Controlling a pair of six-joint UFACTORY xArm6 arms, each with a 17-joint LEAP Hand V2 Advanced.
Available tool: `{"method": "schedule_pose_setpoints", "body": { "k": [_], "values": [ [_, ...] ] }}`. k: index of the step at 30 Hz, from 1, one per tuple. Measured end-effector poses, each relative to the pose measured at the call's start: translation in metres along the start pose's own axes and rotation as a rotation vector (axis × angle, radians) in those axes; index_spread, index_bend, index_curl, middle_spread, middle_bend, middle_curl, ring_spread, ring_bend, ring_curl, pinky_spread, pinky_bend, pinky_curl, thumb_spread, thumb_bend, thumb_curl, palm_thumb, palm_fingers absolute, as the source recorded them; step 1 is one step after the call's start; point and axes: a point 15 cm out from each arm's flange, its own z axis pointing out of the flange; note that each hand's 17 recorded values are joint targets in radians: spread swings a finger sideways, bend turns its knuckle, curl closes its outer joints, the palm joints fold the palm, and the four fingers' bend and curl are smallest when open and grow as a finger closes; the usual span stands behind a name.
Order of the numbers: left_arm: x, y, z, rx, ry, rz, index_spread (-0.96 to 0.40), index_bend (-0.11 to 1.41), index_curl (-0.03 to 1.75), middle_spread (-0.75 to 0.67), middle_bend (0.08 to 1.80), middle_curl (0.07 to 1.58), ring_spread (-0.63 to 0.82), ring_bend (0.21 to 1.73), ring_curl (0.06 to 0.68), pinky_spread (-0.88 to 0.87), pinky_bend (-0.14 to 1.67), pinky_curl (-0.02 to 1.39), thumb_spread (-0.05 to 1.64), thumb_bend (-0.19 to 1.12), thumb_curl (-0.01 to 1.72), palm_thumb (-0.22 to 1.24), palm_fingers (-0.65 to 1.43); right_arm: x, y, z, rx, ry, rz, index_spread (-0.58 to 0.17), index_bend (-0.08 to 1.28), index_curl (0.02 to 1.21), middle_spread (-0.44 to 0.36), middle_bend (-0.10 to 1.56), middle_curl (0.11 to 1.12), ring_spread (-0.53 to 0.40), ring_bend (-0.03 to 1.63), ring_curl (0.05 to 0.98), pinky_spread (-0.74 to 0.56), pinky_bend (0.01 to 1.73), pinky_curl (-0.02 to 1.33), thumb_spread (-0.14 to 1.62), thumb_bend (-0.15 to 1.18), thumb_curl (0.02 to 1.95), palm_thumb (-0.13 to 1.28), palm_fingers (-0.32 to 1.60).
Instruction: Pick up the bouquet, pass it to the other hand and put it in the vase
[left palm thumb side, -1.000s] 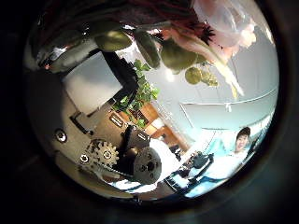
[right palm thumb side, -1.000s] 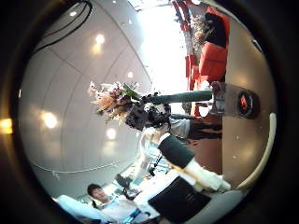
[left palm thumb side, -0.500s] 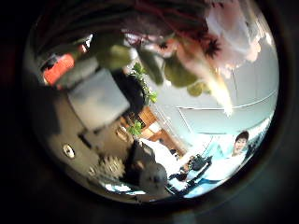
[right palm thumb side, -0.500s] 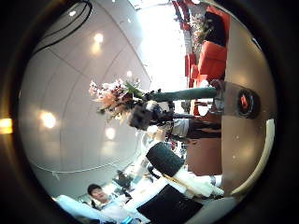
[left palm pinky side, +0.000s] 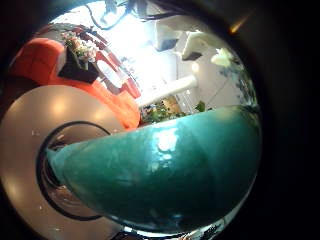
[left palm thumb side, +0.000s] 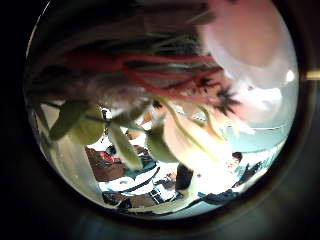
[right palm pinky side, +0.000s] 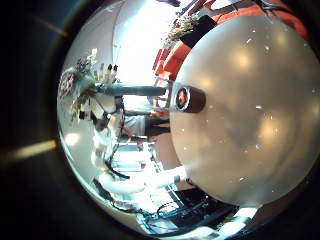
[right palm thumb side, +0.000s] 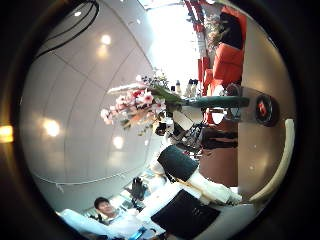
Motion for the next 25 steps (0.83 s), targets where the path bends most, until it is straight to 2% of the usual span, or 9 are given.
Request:
{"method": "schedule_pose_setpoints", "body": {
  "k": [4, 8, 10, 11, 16, 18, 23, 25],
  "values": [
    [-0.017, 0.007, -0.01, -0.052, -0.078, -0.052, 0.18, 0.16, 0.51, 0.55, 0.17, 0.39, 0.58, 0.58, 0.167, 0.55, 0.2, 0.37, 0.79, -0.04, 0.39, 0.01, -0.09, 0.0, 0.0, 0.002, -0.004, -0.002, 0.001, -0.234, 0.17, 0.34, 0.053, 0.27, 0.37, 0.169, 0.38, 0.237, 0.47, 0.41, 0.29, 1.06, -0.02, 0.4, 0.54, 0.29],
    [-0.037, 0.027, -0.029, -0.218, -0.236, -0.109, 0.21, 0.17, 0.46, 0.56, 0.17, 0.36, 0.62, 0.54, 0.157, 0.58, 0.17, 0.34, 0.77, -0.05, 0.37, -0.01, -0.08, -0.004, 0.002, 0.013, -0.027, -0.002, -0.009, -0.234, 0.17, 0.34, 0.041, 0.31, 0.38, 0.16, 0.39, 0.239, 0.48, 0.39, 0.28, 1.06, -0.02, 0.41, 0.55, 0.32],
    [-0.045, 0.033, -0.039, -0.256, -0.306, -0.147, 0.22, 0.17, 0.44, 0.57, 0.17, 0.34, 0.64, 0.52, 0.155, 0.58, 0.17, 0.33, 0.77, -0.04, 0.36, -0.01, -0.08, -0.004, 0.002, 0.014, -0.031, -0.005, -0.01, -0.235, 0.17, 0.34, 0.034, 0.32, 0.39, 0.152, 0.39, 0.241, 0.48, 0.38, 0.28, 1.06, -0.02, 0.41, 0.55, 0.33],
    [-0.052, 0.035, -0.046, -0.269, -0.361, -0.18, 0.22, 0.17, 0.44, 0.57, 0.17, 0.33, 0.65, 0.51, 0.153, 0.59, 0.17, 0.32, 0.77, -0.04, 0.36, -0.01, -0.08, -0.003, 0.003, 0.013, -0.032, -0.007, -0.01, -0.235, 0.17, 0.33, 0.031, 0.33, 0.39, 0.15, 0.4, 0.244, 0.48, 0.38, 0.28, 1.06, -0.02, 0.41, 0.55, 0.33],
    [-0.069, 0.037, -0.074, -0.261, -0.552, -0.238, 0.25, 0.21, 0.43, 0.58, 0.16, 0.29, 0.67, 0.47, 0.148, 0.6, 0.17, 0.29, 0.76, -0.04, 0.35, -0.01, -0.06, 0.003, 0.002, 0.013, -0.035, -0.011, -0.006, -0.238, 0.17, 0.33, 0.021, 0.33, 0.4, 0.143, 0.4, 0.245, 0.48, 0.38, 0.27, 1.06, -0.02, 0.41, 0.56, 0.34],
    [-0.077, 0.04, -0.087, -0.256, -0.641, -0.281, 0.26, 0.22, 0.43, 0.58, 0.16, 0.28, 0.68, 0.46, 0.148, 0.61, 0.16, 0.28, 0.76, -0.05, 0.35, -0.01, -0.05, 0.006, 0.0, 0.012, -0.037, -0.011, -0.01, -0.241, 0.18, 0.34, 0.012, 0.33, 0.4, 0.136, 0.4, 0.243, 0.49, 0.38, 0.27, 1.06, -0.02, 0.42, 0.57, 0.36],
    [-0.08, 0.062, -0.112, -0.291, -0.852, -0.402, 0.27, 0.22, 0.42, 0.6, 0.17, 0.26, 0.69, 0.45, 0.155, 0.61, 0.17, 0.26, 0.76, -0.04, 0.34, -0.01, -0.05, 0.01, -0.007, 0.012, -0.049, -0.007, -0.077, -0.259, 0.19, 0.36, -0.02, 0.33, 0.4, 0.116, 0.38, 0.241, 0.5, 0.36, 0.26, 1.04, -0.02, 0.43, 0.61, 0.39],
    [-0.076, 0.069, -0.112, -0.313, -0.912, -0.413, 0.27, 0.22, 0.42, 0.6, 0.16, 0.25, 0.7, 0.45, 0.157, 0.62, 0.17, 0.25, 0.76, -0.04, 0.34, -0.01, -0.04, 0.013, -0.006, 0.012, -0.064, 0.009, -0.089, -0.264, 0.19, 0.36, -0.02, 0.33, 0.4, 0.113, 0.37, 0.239, 0.5, 0.36, 0.26, 1.03, -0.02, 0.43, 0.61, 0.39]
  ]
}}
